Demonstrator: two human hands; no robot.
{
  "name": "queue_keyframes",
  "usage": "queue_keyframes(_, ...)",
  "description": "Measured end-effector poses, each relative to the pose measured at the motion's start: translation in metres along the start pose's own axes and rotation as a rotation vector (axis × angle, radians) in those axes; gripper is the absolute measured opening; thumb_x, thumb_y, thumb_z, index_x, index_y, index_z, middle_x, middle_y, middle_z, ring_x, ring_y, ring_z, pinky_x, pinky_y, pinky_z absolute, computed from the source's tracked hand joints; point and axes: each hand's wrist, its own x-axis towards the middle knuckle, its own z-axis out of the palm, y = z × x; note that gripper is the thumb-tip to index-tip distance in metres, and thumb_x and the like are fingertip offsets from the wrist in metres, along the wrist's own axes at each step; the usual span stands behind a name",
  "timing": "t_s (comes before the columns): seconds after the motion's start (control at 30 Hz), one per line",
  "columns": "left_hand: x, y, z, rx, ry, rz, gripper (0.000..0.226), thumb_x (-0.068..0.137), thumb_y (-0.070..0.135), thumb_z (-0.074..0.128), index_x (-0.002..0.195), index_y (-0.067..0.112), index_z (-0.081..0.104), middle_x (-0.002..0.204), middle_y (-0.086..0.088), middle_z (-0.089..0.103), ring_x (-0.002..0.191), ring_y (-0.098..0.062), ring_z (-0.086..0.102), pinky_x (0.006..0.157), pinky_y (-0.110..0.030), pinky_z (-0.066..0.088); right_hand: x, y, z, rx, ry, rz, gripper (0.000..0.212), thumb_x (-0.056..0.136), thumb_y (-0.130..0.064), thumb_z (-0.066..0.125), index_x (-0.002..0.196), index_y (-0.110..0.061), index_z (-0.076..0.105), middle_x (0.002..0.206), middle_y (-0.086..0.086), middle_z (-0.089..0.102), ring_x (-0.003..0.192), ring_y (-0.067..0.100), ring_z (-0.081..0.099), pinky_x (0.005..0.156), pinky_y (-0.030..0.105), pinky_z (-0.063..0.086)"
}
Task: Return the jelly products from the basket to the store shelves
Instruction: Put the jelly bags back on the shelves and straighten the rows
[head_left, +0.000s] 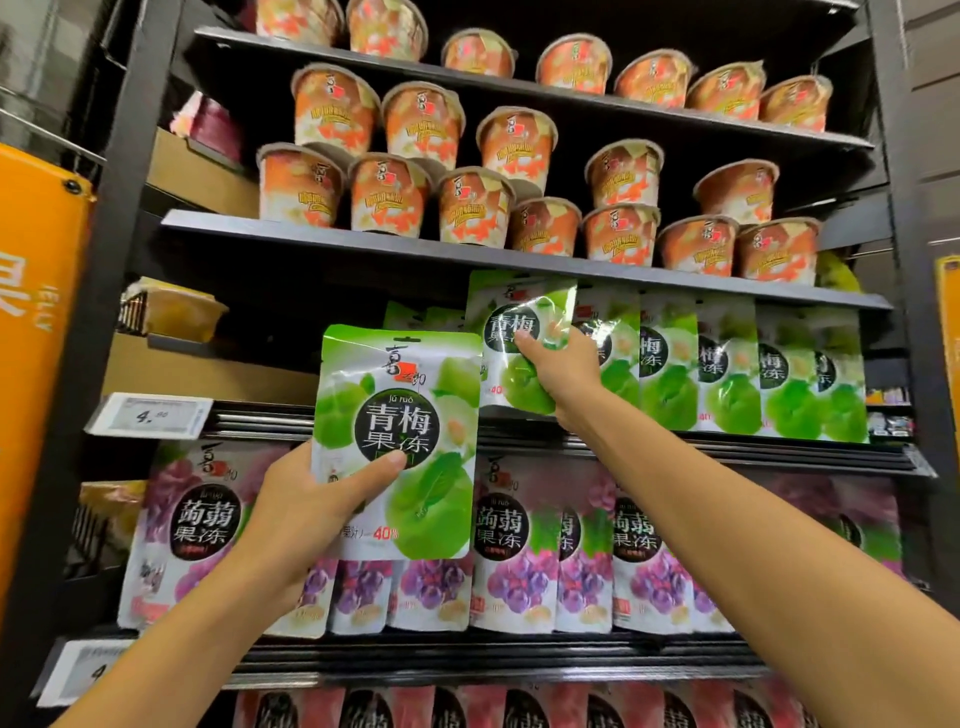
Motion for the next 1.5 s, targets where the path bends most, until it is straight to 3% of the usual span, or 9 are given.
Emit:
queue_keyframes(0.3, -0.006, -0.003, -0.001, 0.072, -0.008, 0.022, 0.026, 0.074, 0.016, 0.08, 0.098, 0.017, 0.073, 0.087, -0.001, 0.078, 0.075, -0.017, 0.075, 0.052, -0.018, 0.055, -0.009, 0.005, -0.019, -0.231, -0.111, -0.057, 0.083, 0.079, -0.05, 0.075, 0.142, -0.006, 0.043, 0.13, -0.002, 0.054, 0.117, 0.021, 0.053, 0.099, 0.034, 0.043)
queue_keyframes(0.4, -0.007, -0.005, -0.001, 0.073, -0.004, 0.021, 0.027, 0.073, 0.017, 0.08, 0.099, 0.018, 0.073, 0.087, 0.0, 0.078, 0.075, -0.016, 0.075, 0.052, -0.018, 0.055, -0.013, 0.006, -0.031, -0.299, -0.185, -0.048, 0.076, 0.077, -0.037, 0.081, 0.138, -0.007, 0.049, 0.137, 0.009, 0.057, 0.123, 0.027, 0.056, 0.105, 0.045, 0.046)
queue_keyframes(0.57, -0.006, -0.007, 0.001, 0.079, -0.008, 0.016, 0.028, 0.073, 0.018, 0.081, 0.1, 0.017, 0.072, 0.088, 0.0, 0.078, 0.076, -0.015, 0.075, 0.052, -0.017, 0.054, -0.019, 0.007, -0.046, -0.445, -0.177, -0.114, 0.04, 0.078, -0.022, 0.082, 0.11, -0.007, 0.063, 0.102, 0.008, 0.072, 0.099, 0.025, 0.069, 0.089, 0.041, 0.056)
queue_keyframes(0.8, -0.008, -0.008, 0.004, 0.069, -0.022, 0.023, 0.035, 0.069, 0.023, 0.081, 0.102, 0.019, 0.072, 0.091, 0.001, 0.078, 0.079, -0.015, 0.075, 0.055, -0.017, 0.055, -0.024, 0.004, -0.045, -0.657, -0.062, -0.139, 0.075, 0.074, -0.042, 0.082, 0.138, -0.019, 0.051, 0.143, 0.0, 0.054, 0.127, 0.027, 0.054, 0.101, 0.048, 0.045)
queue_keyframes(0.93, -0.01, -0.01, 0.002, 0.058, -0.015, 0.023, 0.032, 0.072, 0.018, 0.081, 0.103, 0.017, 0.072, 0.09, 0.0, 0.078, 0.079, -0.016, 0.075, 0.055, -0.018, 0.055, -0.025, 0.006, -0.038, -0.663, -0.046, -0.137, 0.068, 0.075, -0.038, 0.083, 0.125, -0.003, 0.053, 0.127, 0.012, 0.064, 0.09, 0.033, 0.07, 0.09, 0.053, 0.053)
queue_keyframes(1.03, -0.009, -0.012, -0.001, 0.063, 0.007, 0.018, 0.028, 0.073, 0.016, 0.081, 0.1, 0.015, 0.072, 0.088, -0.001, 0.078, 0.075, -0.015, 0.075, 0.053, -0.017, 0.055, -0.024, 0.008, -0.033, -0.711, -0.068, -0.111, 0.061, 0.078, -0.038, 0.081, 0.128, -0.013, 0.055, 0.119, 0.007, 0.067, 0.065, 0.022, 0.071, 0.083, 0.048, 0.056)
queue_keyframes(1.17, -0.01, -0.014, -0.005, 0.062, 0.02, 0.01, 0.026, 0.074, 0.014, 0.081, 0.098, 0.014, 0.072, 0.085, -0.002, 0.078, 0.071, -0.014, 0.075, 0.05, -0.018, 0.054, -0.02, 0.011, -0.034, -0.746, -0.055, -0.103, 0.058, 0.083, -0.037, 0.076, 0.134, -0.019, 0.052, 0.127, 0.001, 0.065, 0.057, 0.017, 0.068, 0.083, 0.045, 0.056)
queue_keyframes(1.3, -0.009, -0.016, -0.007, 0.058, 0.027, -0.003, 0.027, 0.074, 0.015, 0.081, 0.099, 0.015, 0.072, 0.087, -0.003, 0.078, 0.073, -0.018, 0.075, 0.052, -0.021, 0.055, -0.018, 0.013, -0.042, -0.748, -0.042, -0.072, 0.04, 0.087, -0.032, 0.073, 0.124, -0.025, 0.06, 0.069, -0.006, 0.064, 0.057, 0.015, 0.069, 0.082, 0.045, 0.058)
queue_keyframes(1.5, -0.005, -0.014, -0.001, 0.046, 0.01, -0.003, 0.028, 0.074, 0.02, 0.081, 0.1, 0.018, 0.072, 0.089, -0.001, 0.078, 0.077, -0.017, 0.076, 0.053, -0.021, 0.056, -0.017, 0.013, -0.05, -0.732, -0.069, -0.078, 0.041, 0.088, -0.032, 0.071, 0.126, -0.024, 0.058, 0.078, 0.003, 0.074, 0.062, 0.017, 0.072, 0.085, 0.043, 0.057)
